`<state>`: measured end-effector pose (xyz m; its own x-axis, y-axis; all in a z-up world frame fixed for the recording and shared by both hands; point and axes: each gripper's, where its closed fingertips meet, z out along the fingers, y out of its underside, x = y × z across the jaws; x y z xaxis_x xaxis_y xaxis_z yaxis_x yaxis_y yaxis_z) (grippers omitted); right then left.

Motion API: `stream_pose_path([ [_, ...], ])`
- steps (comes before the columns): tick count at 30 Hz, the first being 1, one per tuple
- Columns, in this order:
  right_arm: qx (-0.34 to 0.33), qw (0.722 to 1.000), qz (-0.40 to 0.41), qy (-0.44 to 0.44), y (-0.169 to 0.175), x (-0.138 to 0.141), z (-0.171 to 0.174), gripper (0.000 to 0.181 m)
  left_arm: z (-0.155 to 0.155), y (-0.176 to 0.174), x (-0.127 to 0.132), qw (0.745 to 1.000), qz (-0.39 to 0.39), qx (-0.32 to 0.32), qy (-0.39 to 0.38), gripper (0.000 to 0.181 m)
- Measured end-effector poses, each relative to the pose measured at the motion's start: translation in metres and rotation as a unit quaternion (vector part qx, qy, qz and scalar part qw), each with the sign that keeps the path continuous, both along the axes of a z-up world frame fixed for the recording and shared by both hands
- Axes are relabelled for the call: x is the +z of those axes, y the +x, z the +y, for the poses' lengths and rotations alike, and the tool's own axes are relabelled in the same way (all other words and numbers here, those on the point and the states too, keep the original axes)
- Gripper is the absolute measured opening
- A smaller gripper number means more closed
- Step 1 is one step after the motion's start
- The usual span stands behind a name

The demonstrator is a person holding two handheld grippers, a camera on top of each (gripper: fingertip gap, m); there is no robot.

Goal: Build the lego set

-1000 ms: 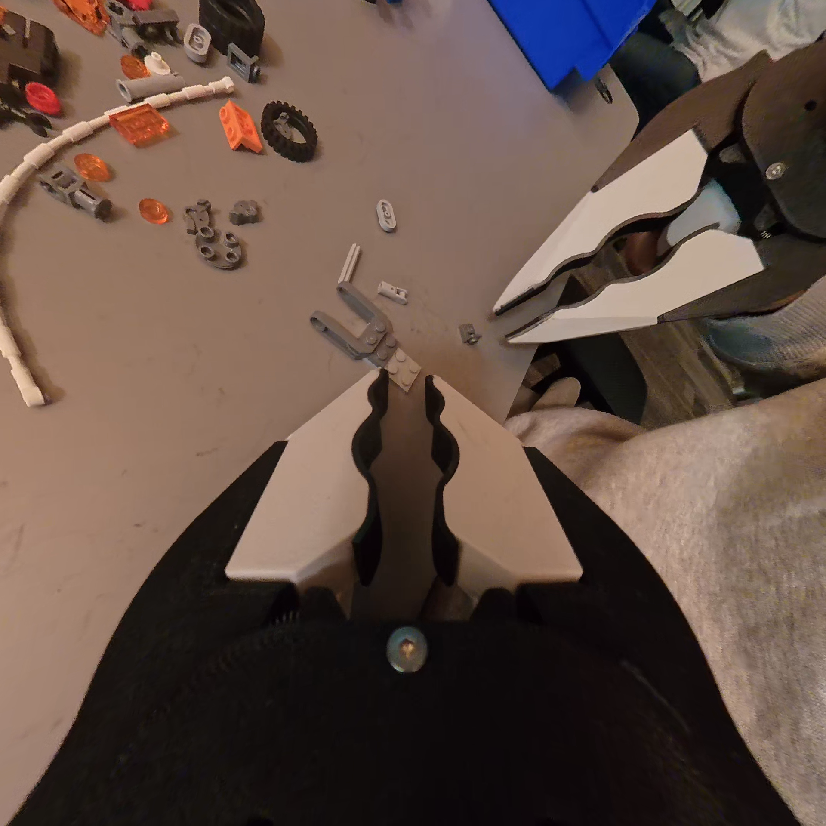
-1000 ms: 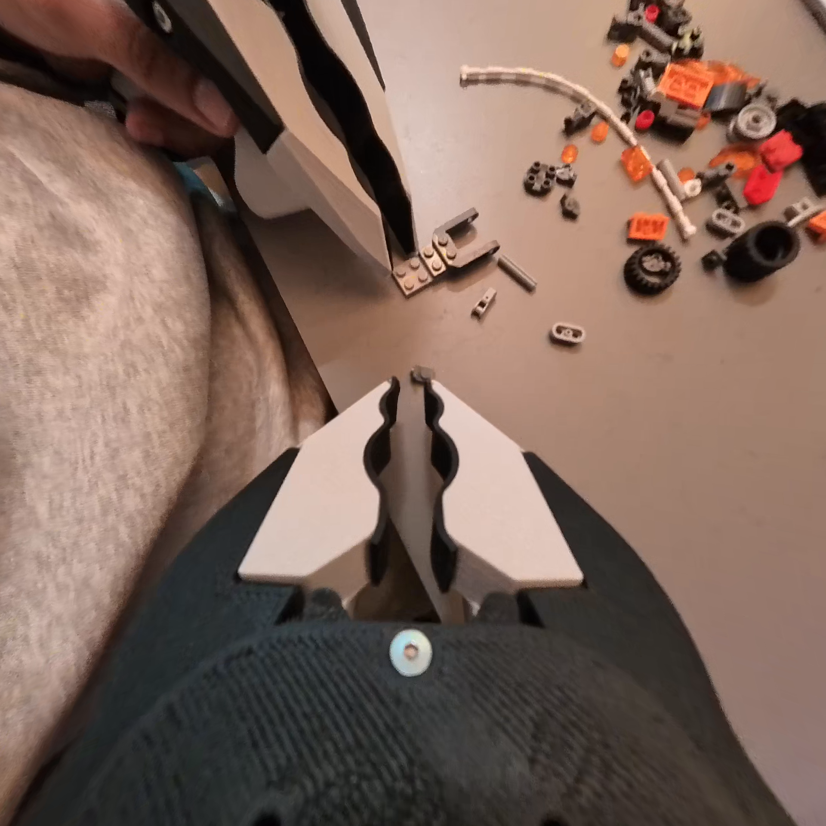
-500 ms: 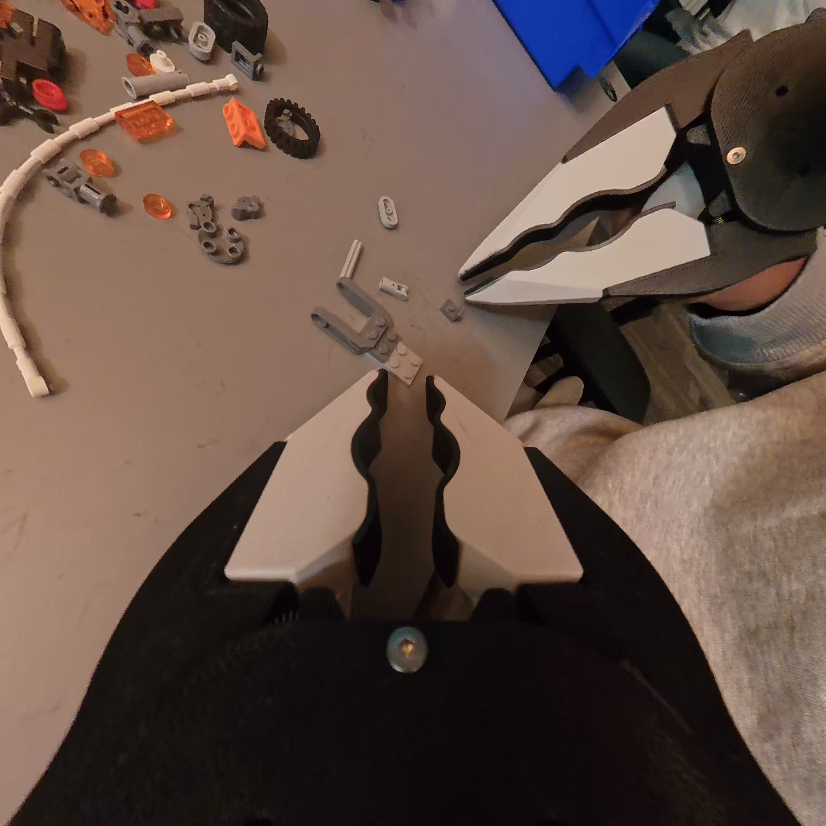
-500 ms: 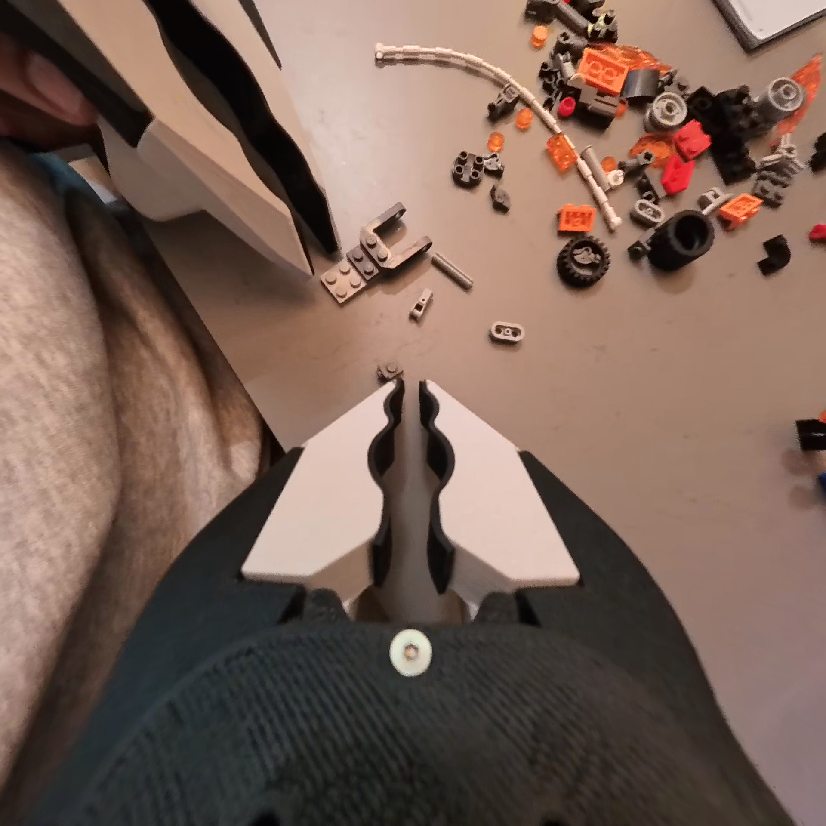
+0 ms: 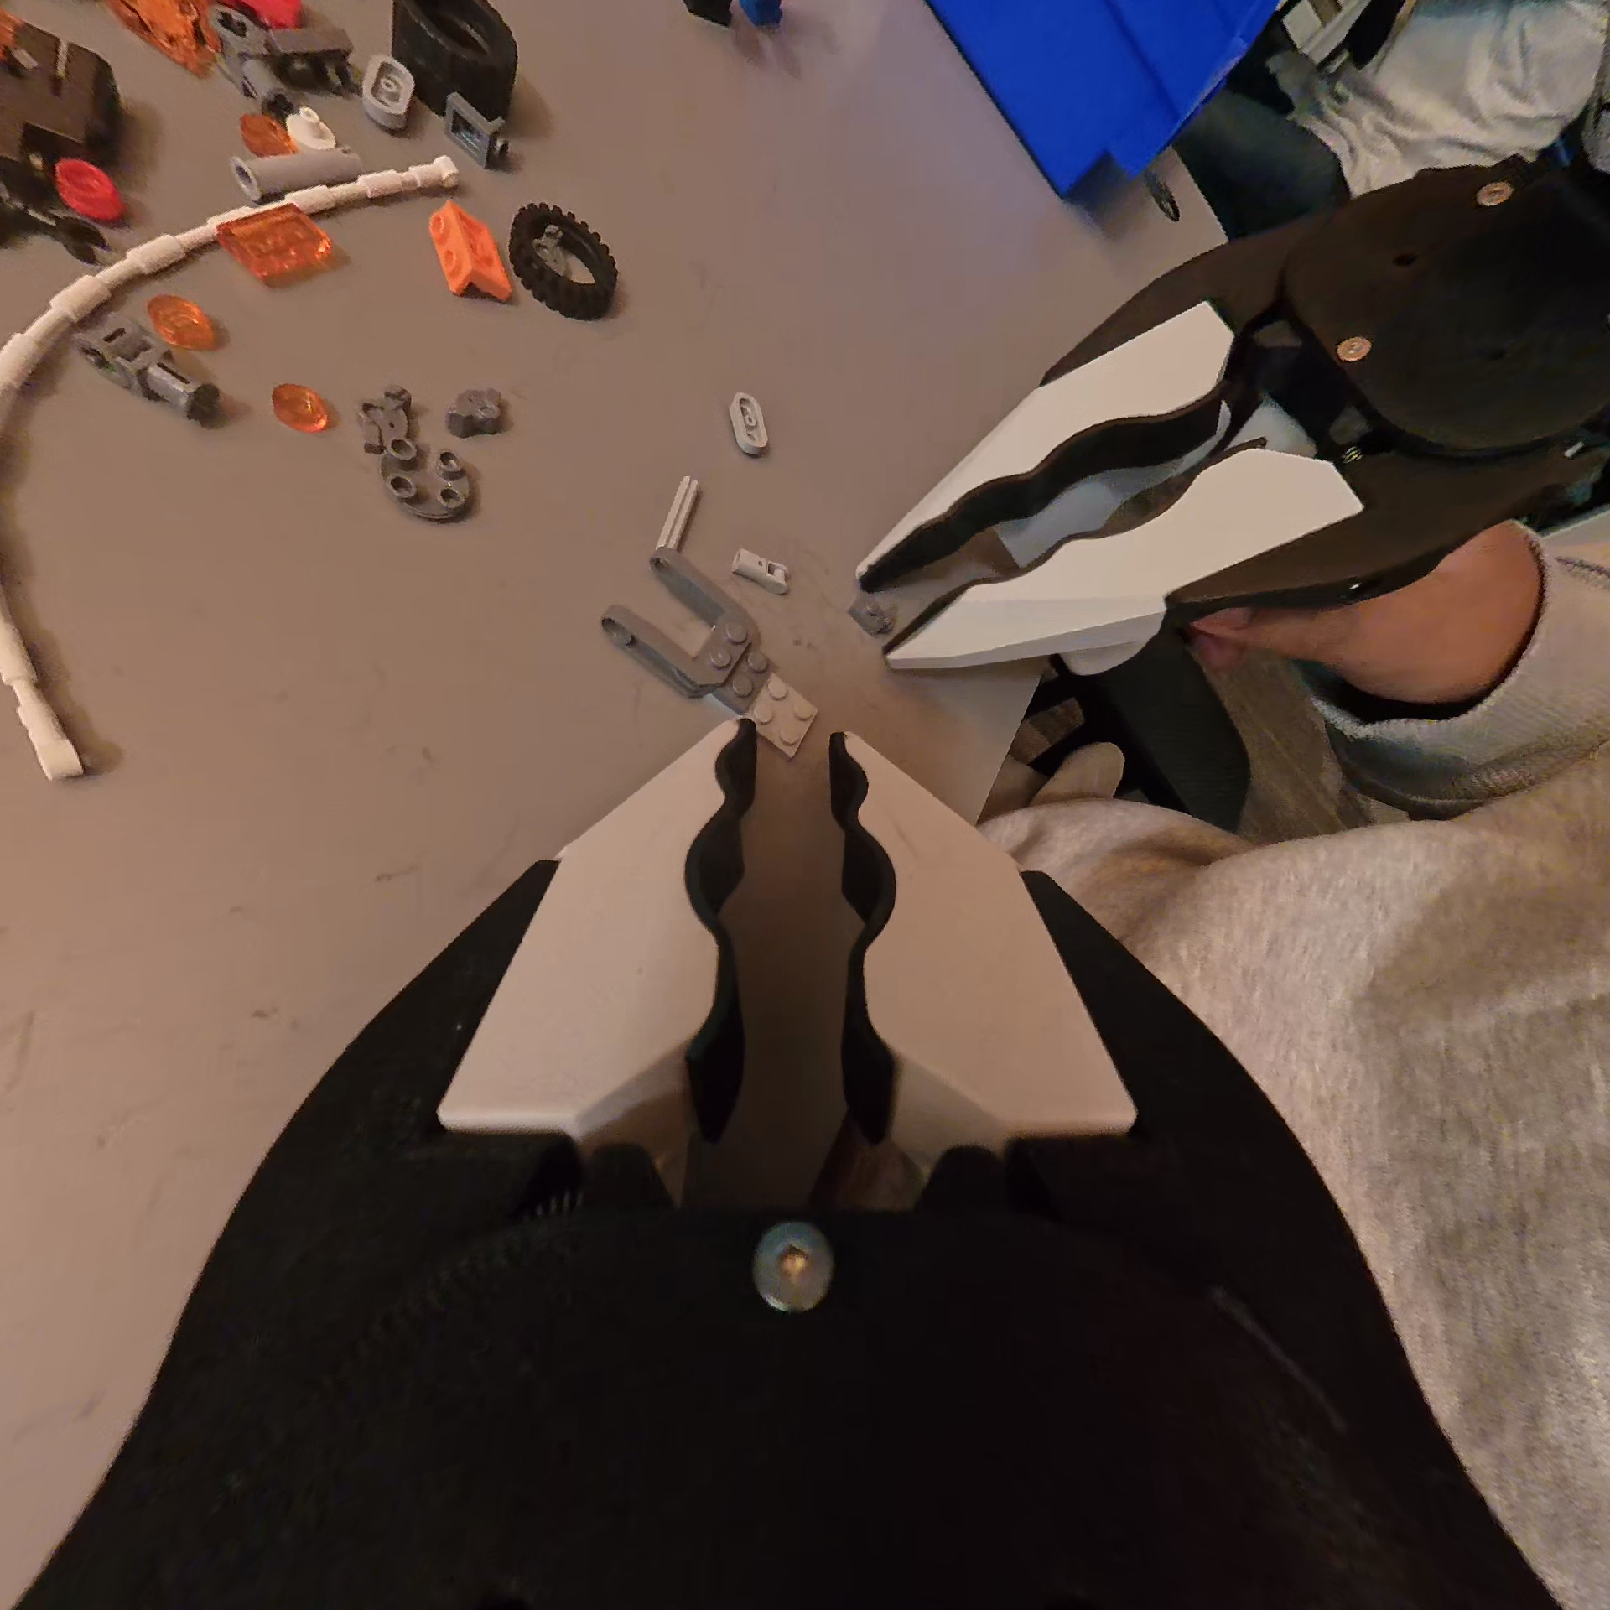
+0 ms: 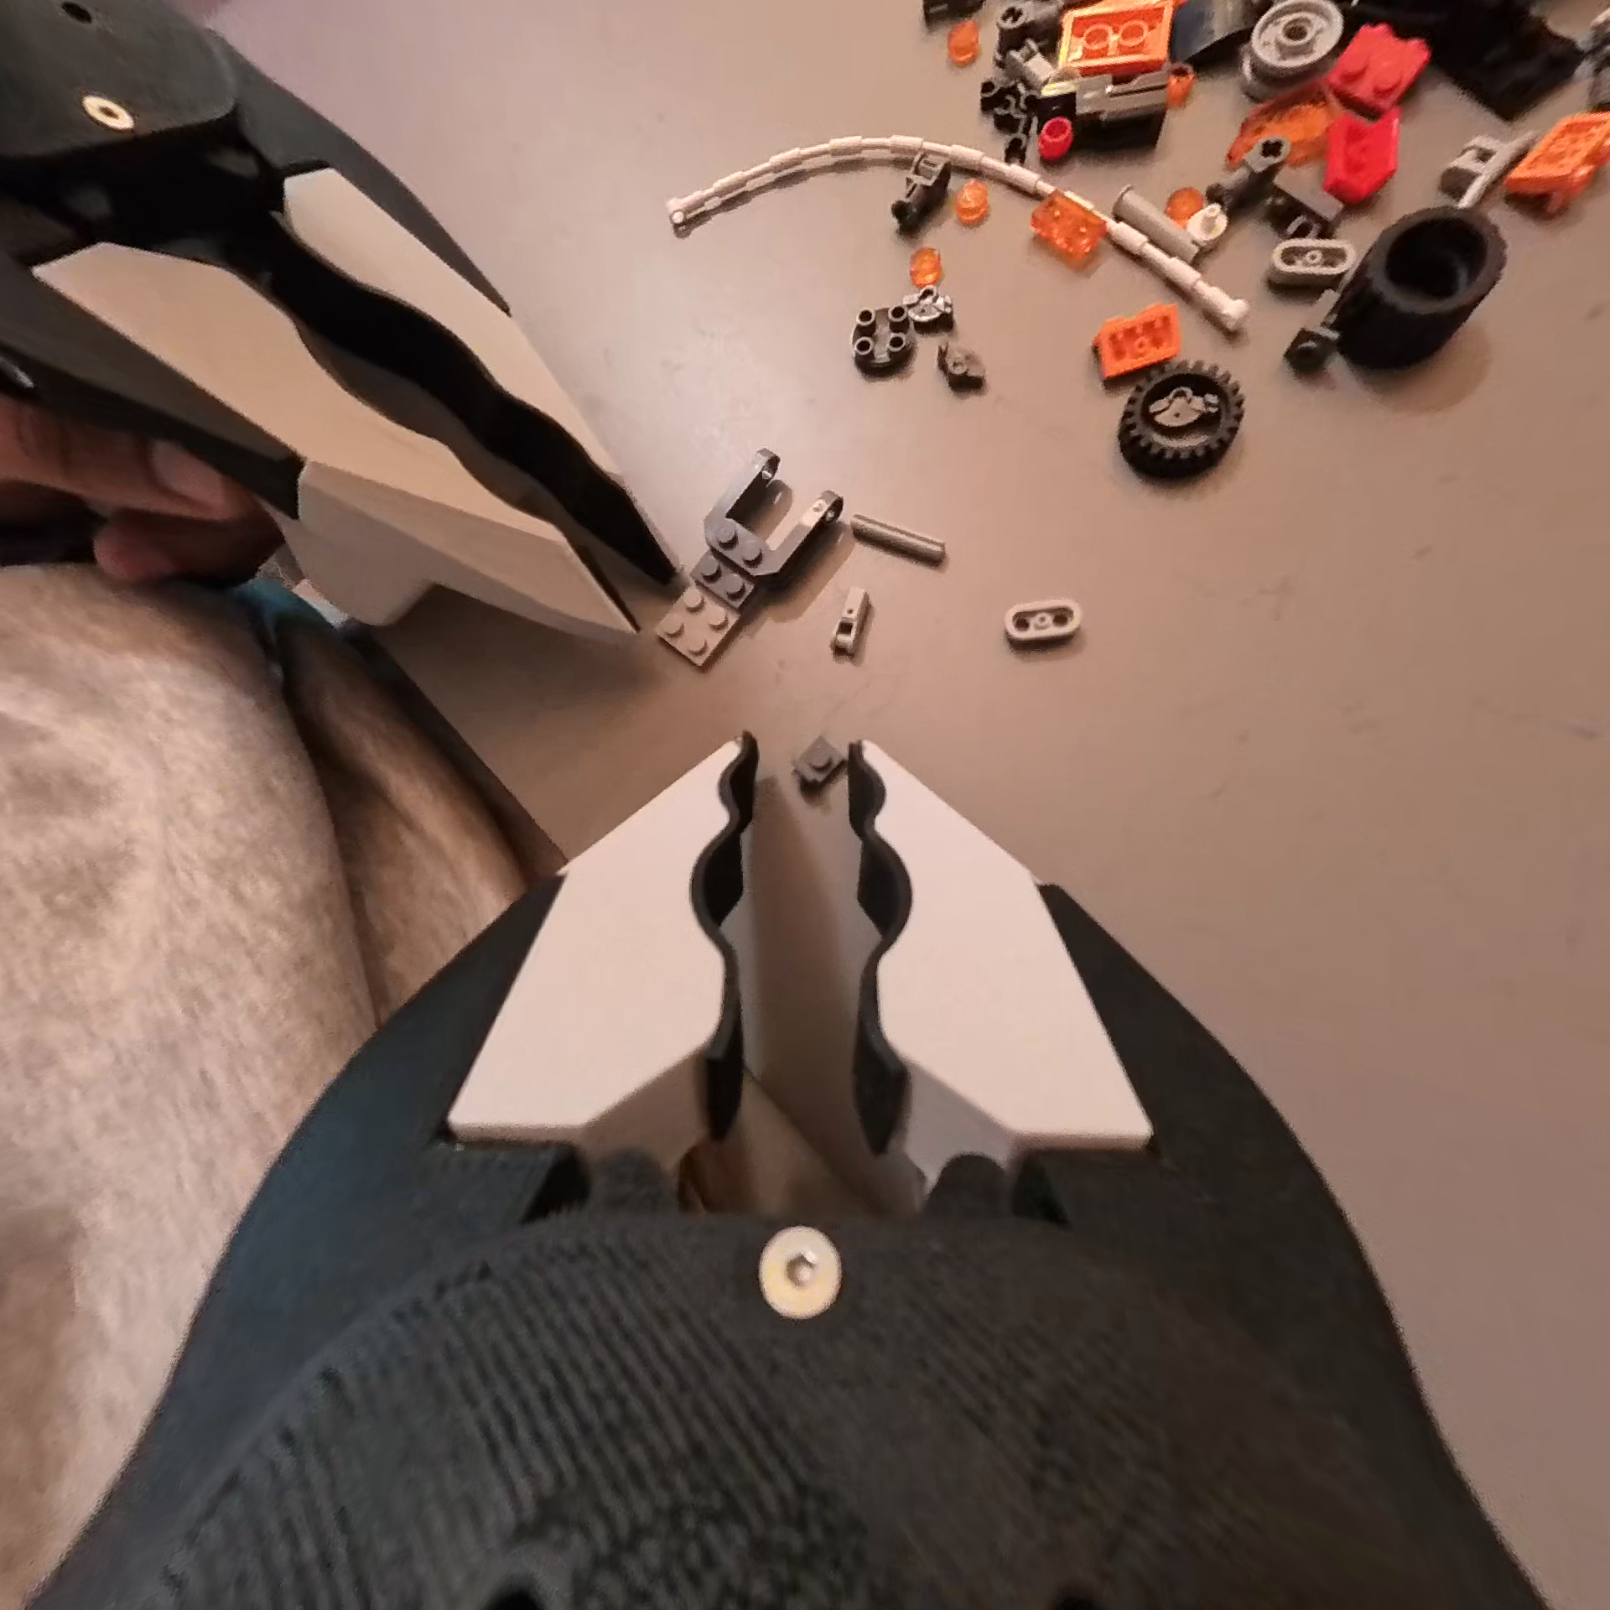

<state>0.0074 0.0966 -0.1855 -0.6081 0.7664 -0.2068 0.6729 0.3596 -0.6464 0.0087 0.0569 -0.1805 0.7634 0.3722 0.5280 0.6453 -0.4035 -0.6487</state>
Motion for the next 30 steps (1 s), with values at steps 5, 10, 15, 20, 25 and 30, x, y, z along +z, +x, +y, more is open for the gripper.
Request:
stream_pose_path([
  [5,0.016,0.999,0.019,0.03,-0.004,-0.002,0.0,0.011,0.0,0.0,0.0,1.0,0.002,-0.001,0.0,0.016],
  [10,0.02,0.997,0.045,0.065,-0.005,0.0,0.005,0.017,0.0,0.0,0.0,1.0,0.0,-0.001,0.003,0.016],
  [15,-0.002,0.995,0.042,0.085,-0.003,-0.003,0.018,0.016,0.001,0.001,0.001,1.0,-0.002,-0.002,0.007,0.016],
  [20,0.001,0.997,0.045,0.063,-0.003,0.004,0.021,0.019,0.001,0.001,0.001,1.0,-0.002,-0.003,0.009,0.016],
  [25,0.083,0.99,0.071,0.085,0.001,0.006,0.015,0.019,0.001,0.001,0.001,1.0,-0.002,-0.003,0.009,0.016],
  [30,0.205,0.965,0.111,0.123,-0.002,0.009,0.029,0.019,0.001,0.002,0.001,1.0,-0.002,-0.006,0.006,0.016],
])
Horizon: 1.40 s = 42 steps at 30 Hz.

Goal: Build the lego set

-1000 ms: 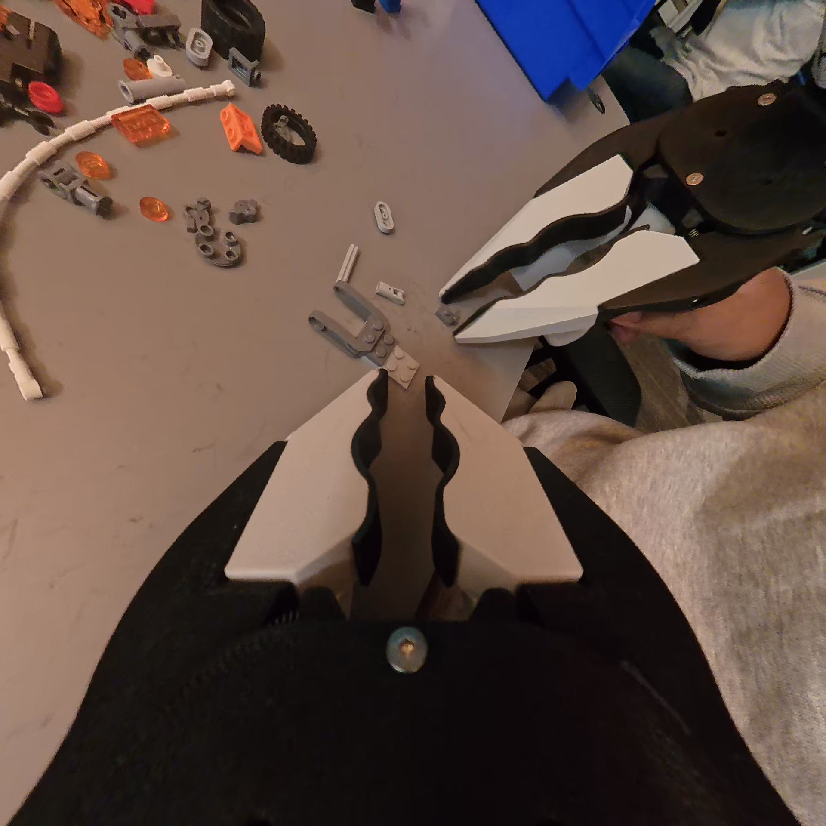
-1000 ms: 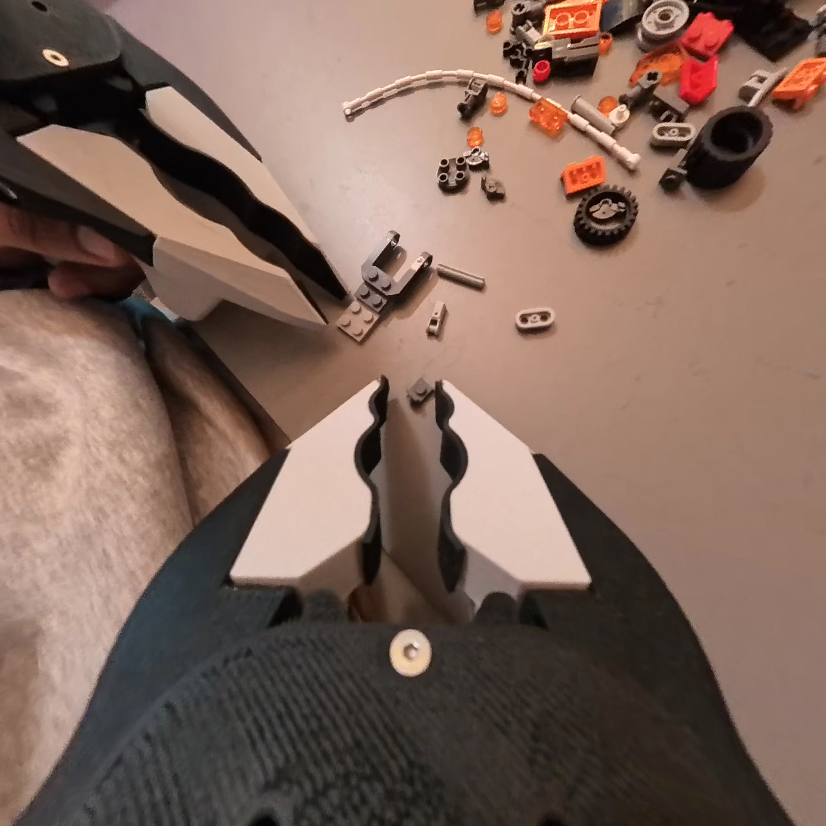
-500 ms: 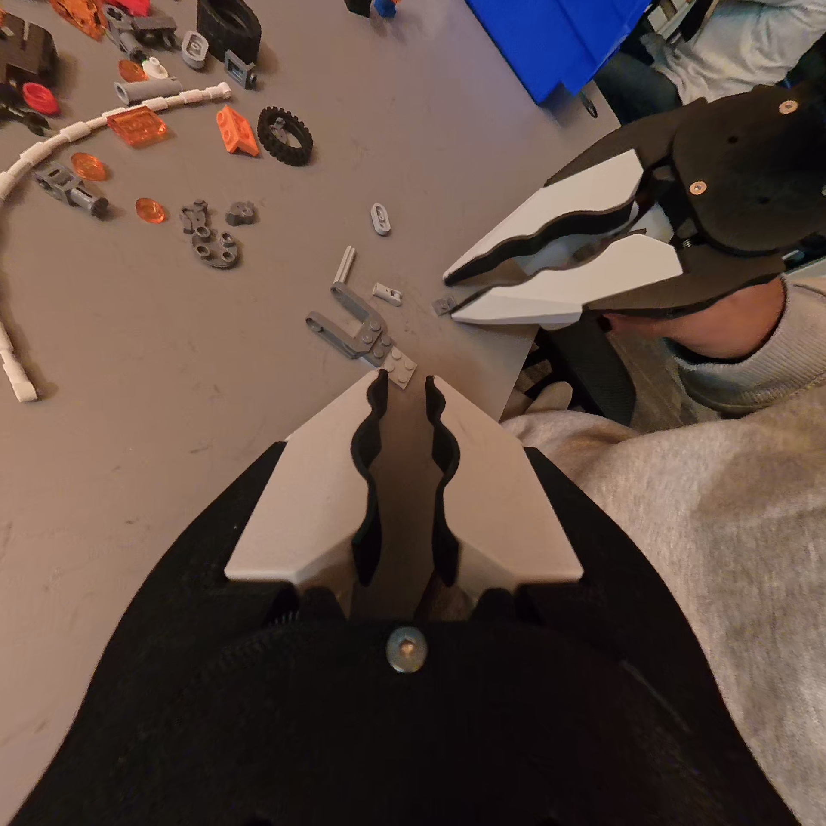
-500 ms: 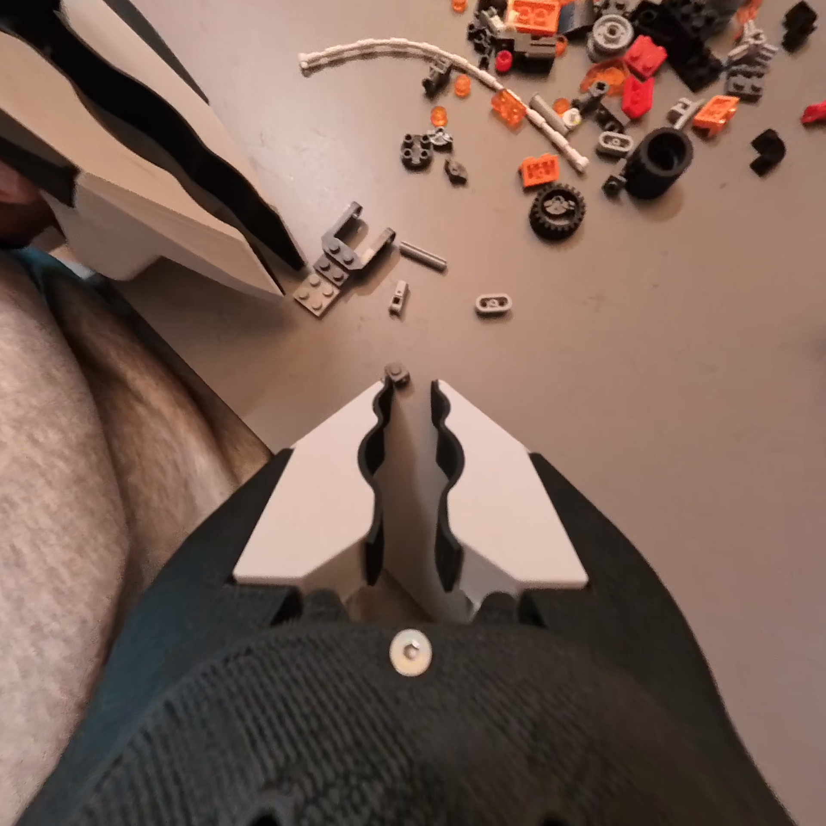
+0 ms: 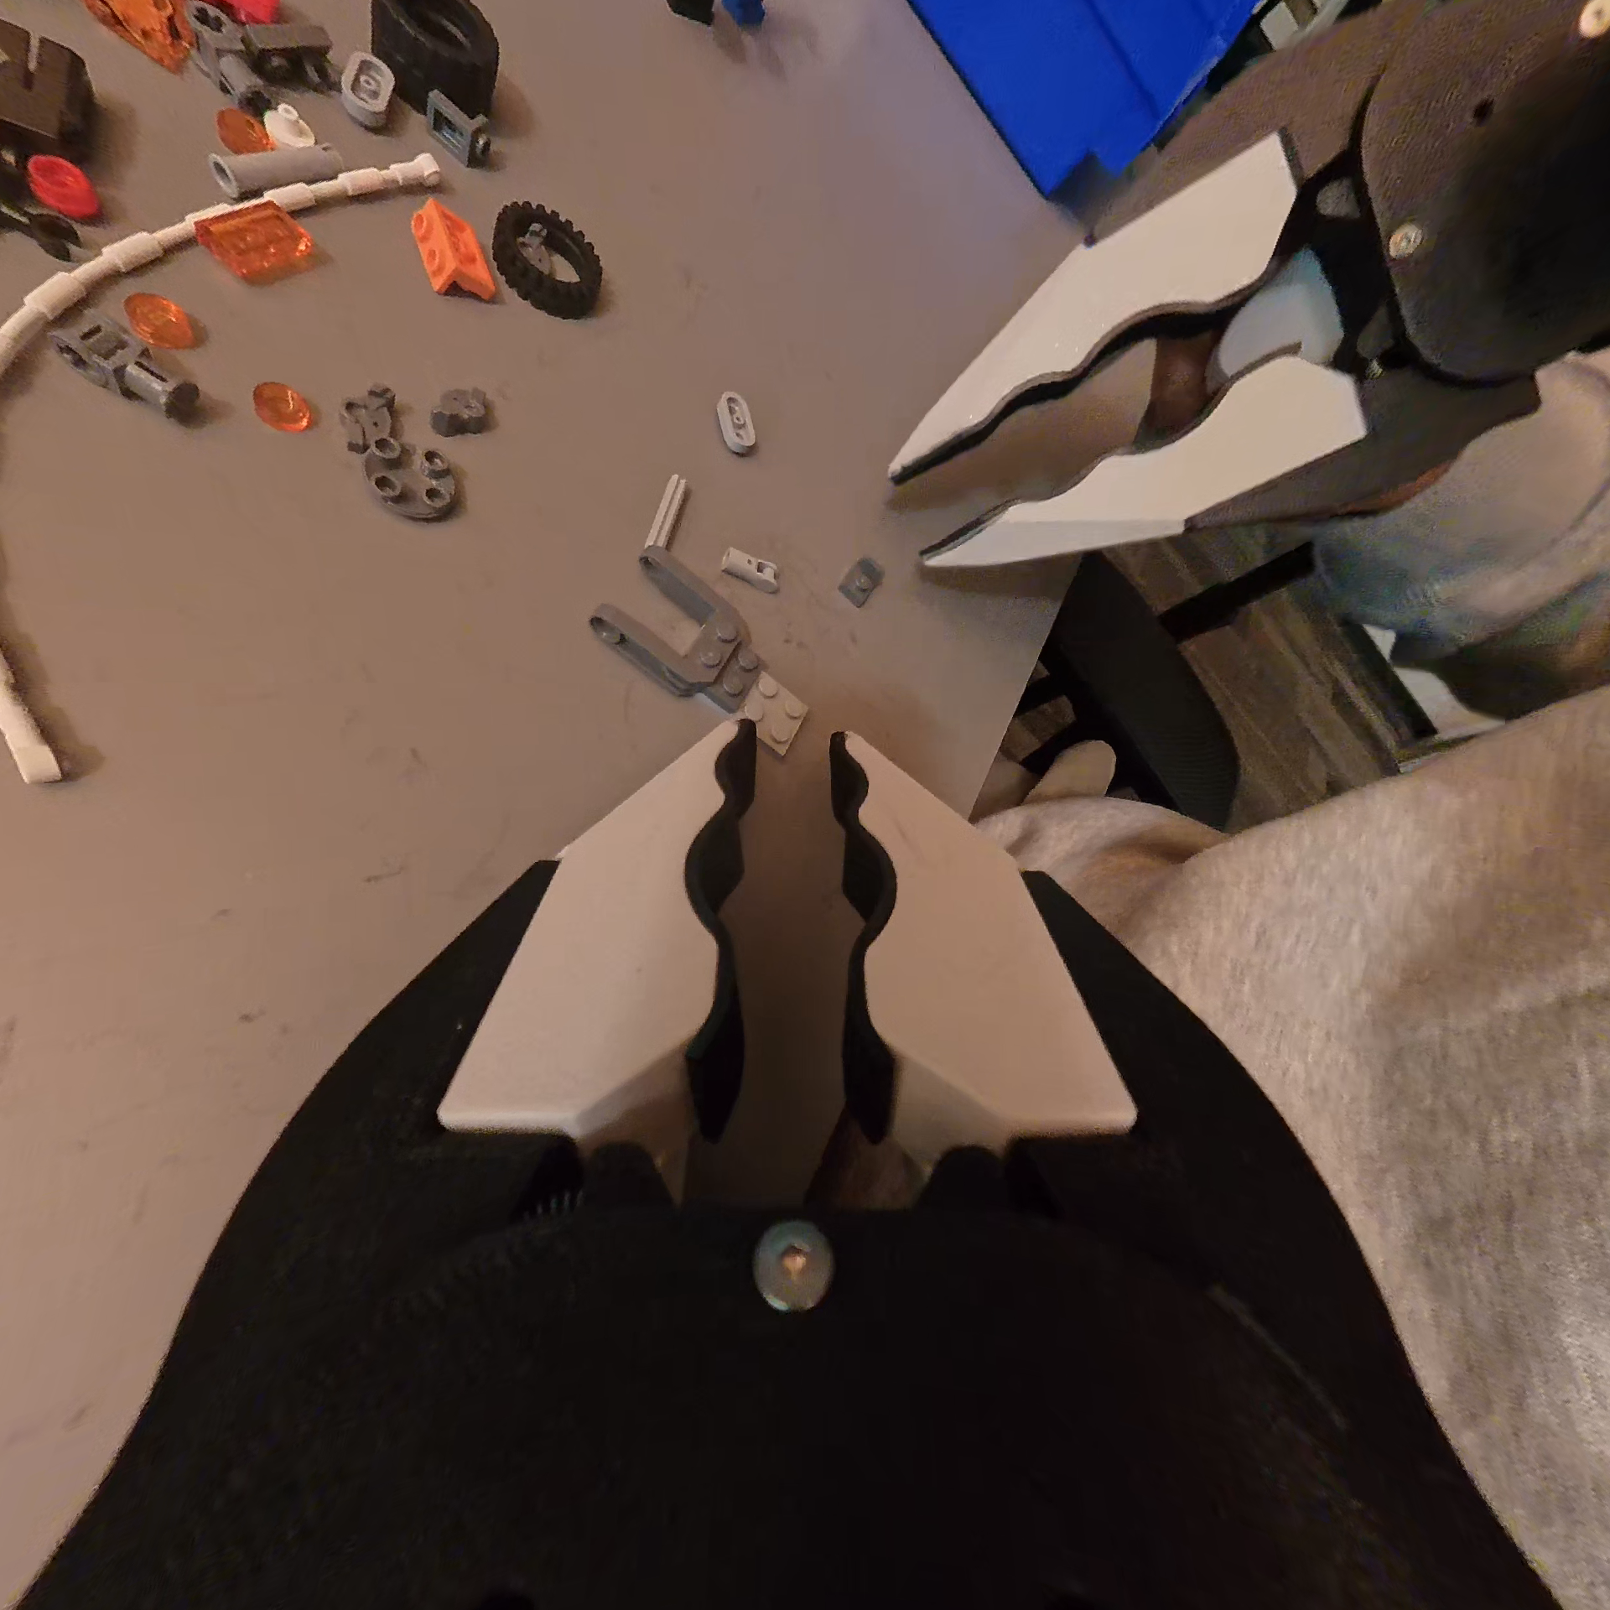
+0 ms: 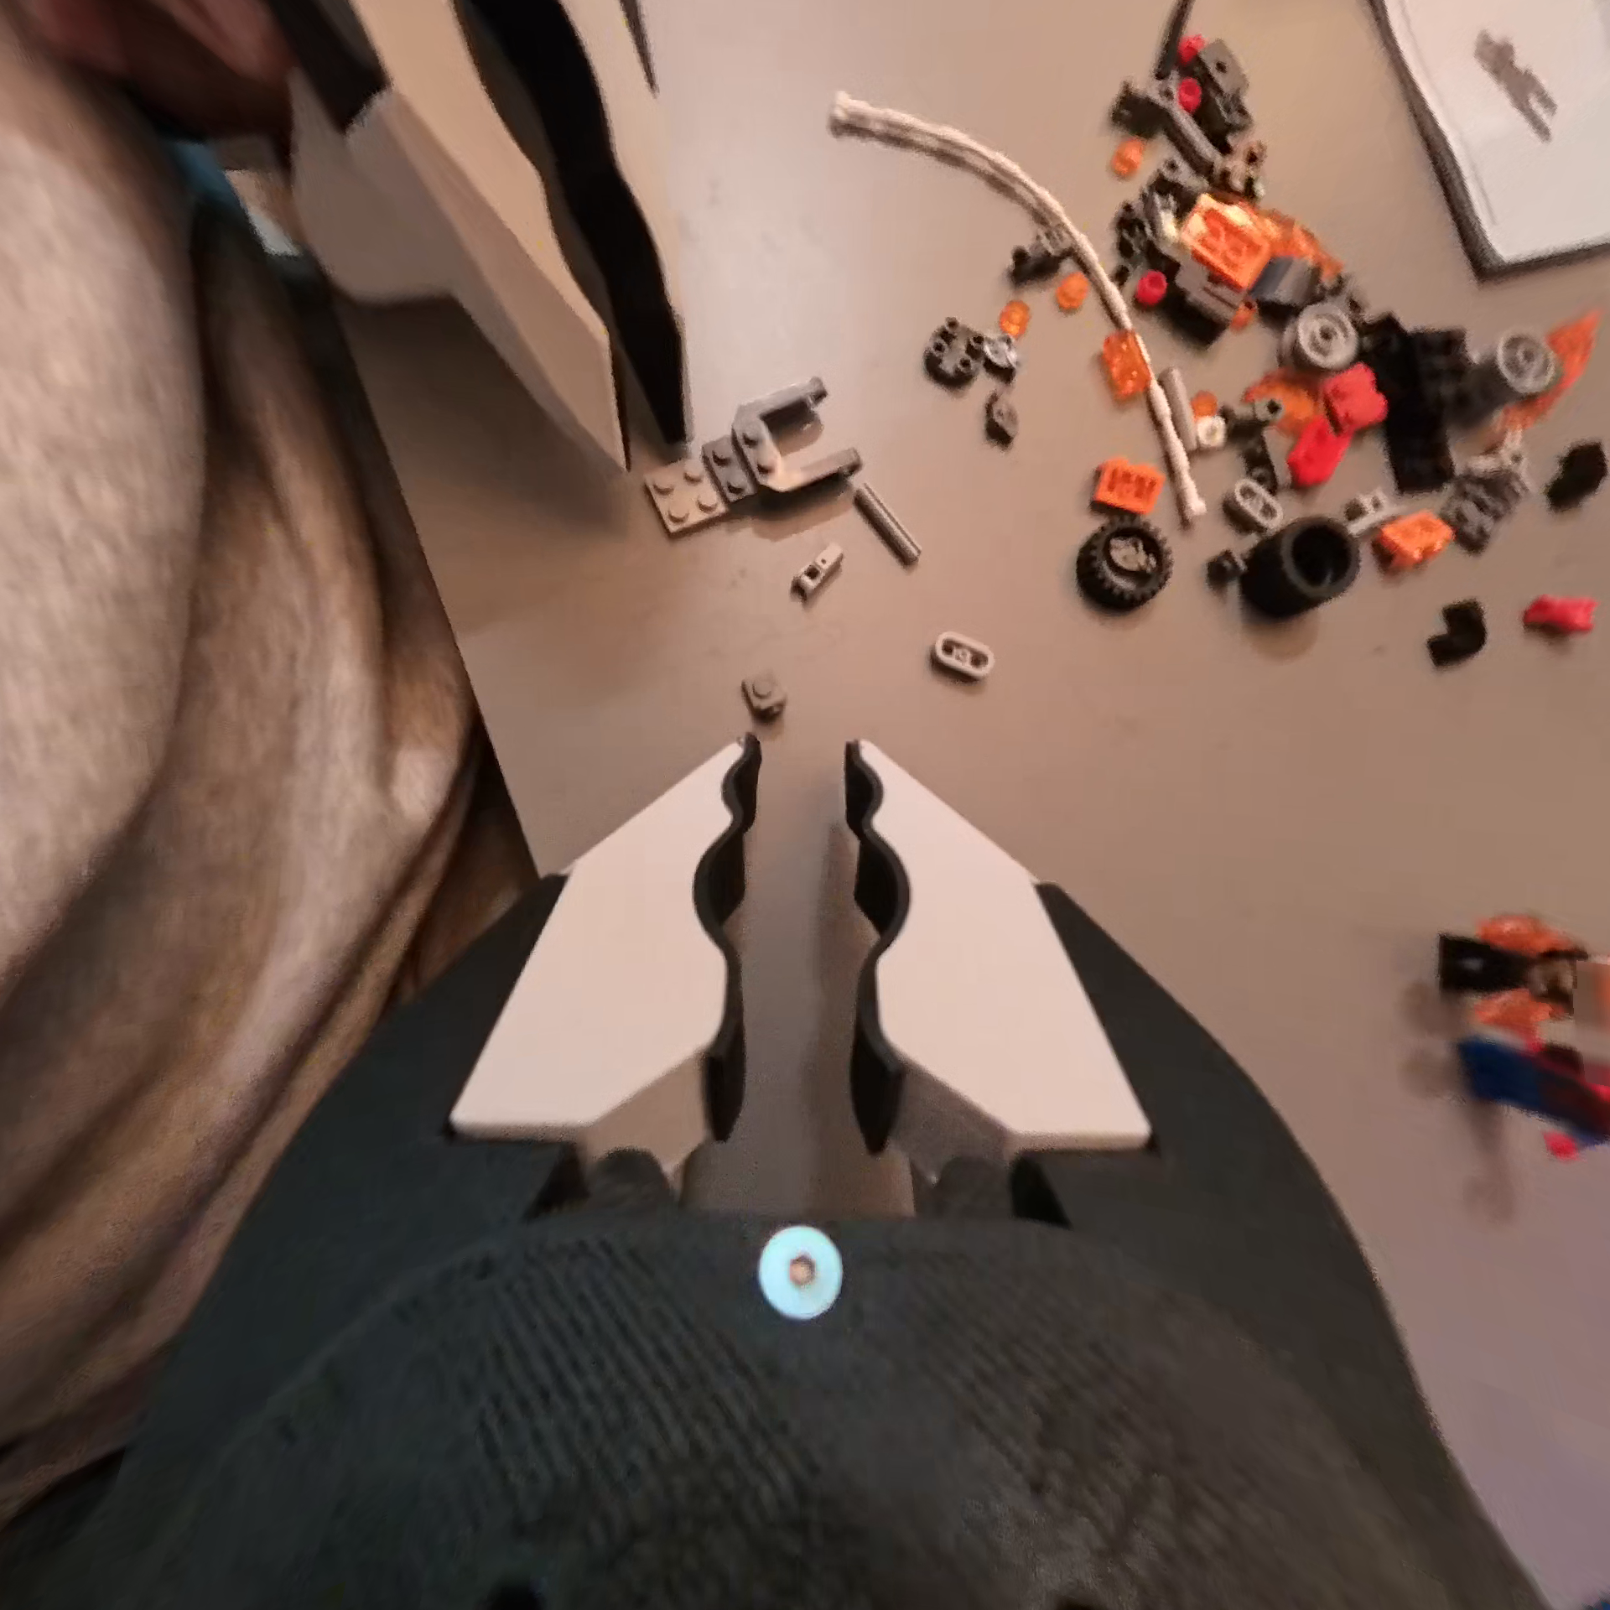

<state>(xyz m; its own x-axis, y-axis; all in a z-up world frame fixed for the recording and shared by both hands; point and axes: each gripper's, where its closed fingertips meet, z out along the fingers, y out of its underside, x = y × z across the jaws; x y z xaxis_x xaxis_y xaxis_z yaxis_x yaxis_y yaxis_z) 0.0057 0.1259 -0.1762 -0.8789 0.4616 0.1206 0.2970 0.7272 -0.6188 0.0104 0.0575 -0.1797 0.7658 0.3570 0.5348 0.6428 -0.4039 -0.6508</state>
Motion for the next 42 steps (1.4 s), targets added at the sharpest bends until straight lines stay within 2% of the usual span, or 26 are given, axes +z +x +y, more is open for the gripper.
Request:
stream_pose_path([
  [4,0.075,0.996,-0.034,-0.037,0.002,0.005,-0.012,0.023,0.001,0.0,0.0,1.0,0.0,0.001,-0.004,0.016],
  [9,0.125,0.991,-0.045,-0.022,0.003,-0.007,-0.019,0.019,0.0,-0.002,-0.001,1.0,-0.004,0.003,-0.007,0.017],
  [15,0.142,0.989,-0.042,-0.008,0.005,-0.012,-0.019,0.007,0.0,-0.005,-0.001,1.0,-0.009,0.003,-0.004,0.017],
  [23,0.135,0.99,-0.026,-0.032,0.0,-0.005,-0.033,0.006,0.001,-0.006,-0.001,1.0,0.0,0.002,-0.009,0.018],
  [31,0.2,0.979,0.023,-0.015,-0.006,-0.002,-0.063,0.006,0.001,-0.006,-0.003,0.999,0.018,-0.002,-0.028,0.018],
  [42,0.23,0.973,0.028,0.003,-0.005,-0.007,-0.063,0.006,-0.003,-0.016,-0.003,1.0,0.01,0.014,-0.024,0.019],
])
